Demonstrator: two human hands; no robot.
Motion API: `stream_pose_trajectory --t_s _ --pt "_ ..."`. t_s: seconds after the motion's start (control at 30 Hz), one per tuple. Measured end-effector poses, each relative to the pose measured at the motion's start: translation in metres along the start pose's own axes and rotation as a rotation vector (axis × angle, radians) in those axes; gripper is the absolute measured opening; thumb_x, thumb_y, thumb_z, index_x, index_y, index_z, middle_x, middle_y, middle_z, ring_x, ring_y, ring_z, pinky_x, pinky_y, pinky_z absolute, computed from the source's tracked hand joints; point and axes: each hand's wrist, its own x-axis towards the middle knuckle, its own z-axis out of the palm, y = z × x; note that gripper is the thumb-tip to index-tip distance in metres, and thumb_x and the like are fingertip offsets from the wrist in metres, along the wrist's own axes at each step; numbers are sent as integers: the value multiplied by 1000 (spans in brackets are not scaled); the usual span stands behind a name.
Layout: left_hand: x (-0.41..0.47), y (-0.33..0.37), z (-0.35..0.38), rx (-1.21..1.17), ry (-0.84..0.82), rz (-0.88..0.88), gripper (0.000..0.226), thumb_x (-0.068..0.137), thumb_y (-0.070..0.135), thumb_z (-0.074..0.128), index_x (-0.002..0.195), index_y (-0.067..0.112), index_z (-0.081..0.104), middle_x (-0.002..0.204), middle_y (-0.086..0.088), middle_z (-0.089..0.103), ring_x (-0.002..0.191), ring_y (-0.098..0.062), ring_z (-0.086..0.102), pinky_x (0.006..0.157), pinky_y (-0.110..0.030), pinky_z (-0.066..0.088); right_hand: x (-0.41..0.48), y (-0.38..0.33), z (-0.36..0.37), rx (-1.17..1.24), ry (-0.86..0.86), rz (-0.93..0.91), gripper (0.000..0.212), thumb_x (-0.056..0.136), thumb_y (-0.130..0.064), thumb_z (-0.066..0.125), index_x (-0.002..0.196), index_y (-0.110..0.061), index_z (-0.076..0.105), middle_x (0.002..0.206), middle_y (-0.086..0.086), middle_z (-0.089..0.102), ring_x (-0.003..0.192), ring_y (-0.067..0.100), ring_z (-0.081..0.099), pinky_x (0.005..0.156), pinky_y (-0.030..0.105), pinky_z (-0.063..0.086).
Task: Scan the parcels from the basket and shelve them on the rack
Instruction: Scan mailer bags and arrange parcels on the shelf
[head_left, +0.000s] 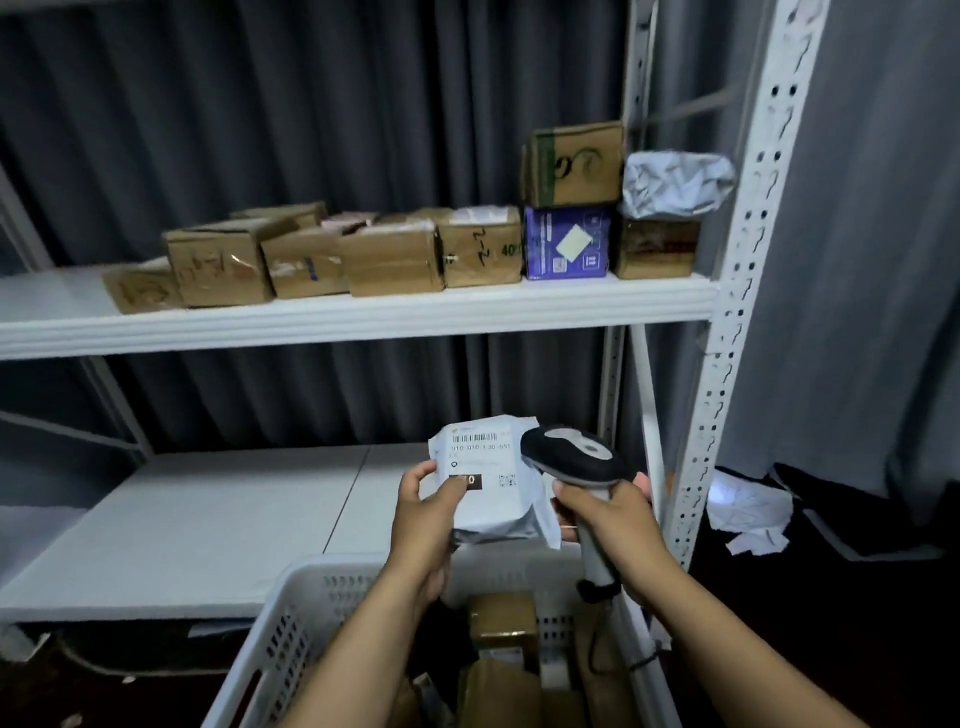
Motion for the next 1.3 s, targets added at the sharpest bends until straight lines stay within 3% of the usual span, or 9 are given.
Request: stream_pose_trajectory --t_s 0.1,0.27,0.37,0.63,0.73,0.97,1.03,1.17,1.3 --pt "-7 35 14 -50 -99 34 29 90 5 57 117 14 53 96 -7 72 76 -20 68 53 -28 50 -4 -39 8 -7 29 -125 12 87 -4 68 92 -15 71 83 -4 75 65 -2 68 56 10 49" --pt "-14 102 29 11 -295 78 31 92 12 56 122 19 56 91 -1 73 75 -20 67 70 -35 53 1 -102 24 -22 61 -259 14 86 -1 68 93 -13 72 80 -10 72 67 -6 65 59 5 46" --pt "-16 146 36 40 -326 155 31 92 14 57 123 21 56 95 -1 72 74 -18 67 60 -28 53 11 -141 30 -77 79 -321 12 84 -6 72 92 -15 71 80 -11 70 70 -4 64 61 9 48" --pt "23 247 58 -54 -205 380 39 90 14 61 125 28 52 109 1 66 86 -22 64 77 -45 54 70 -239 30 -47 175 -362 24 74 -18 75 87 -1 67 66 14 66 62 33 67 65 44 56" --pt "52 272 74 -63 -207 360 33 91 12 61 119 26 54 102 -2 68 79 -20 64 62 -31 52 100 -262 27 -99 229 -392 30 71 -22 73 87 3 68 63 15 67 59 32 67 62 44 58" --pt "151 278 126 -13 -125 305 35 90 12 63 124 5 56 113 -16 66 81 -25 64 62 -31 52 169 -276 25 -302 340 -428 28 68 -34 70 79 -7 70 66 10 71 60 27 68 63 42 60" --pt "170 275 137 21 -70 334 34 91 21 64 121 7 57 115 -15 65 93 -28 64 74 -36 55 179 -276 27 -307 325 -427 25 71 -32 71 80 -9 69 68 9 72 62 27 69 63 41 60" --pt "183 272 139 549 -35 587 47 82 45 67 119 16 60 116 -6 66 108 -27 61 95 -38 50 190 -277 28 -275 281 -417 16 79 -19 71 83 -4 66 71 17 71 51 22 63 48 29 51" --pt "184 270 123 1125 -95 795 90 79 42 74 152 28 23 143 -11 34 133 -31 36 111 -36 30 198 -276 23 -316 283 -427 17 78 -20 71 82 -4 68 71 15 71 55 25 66 53 33 56"
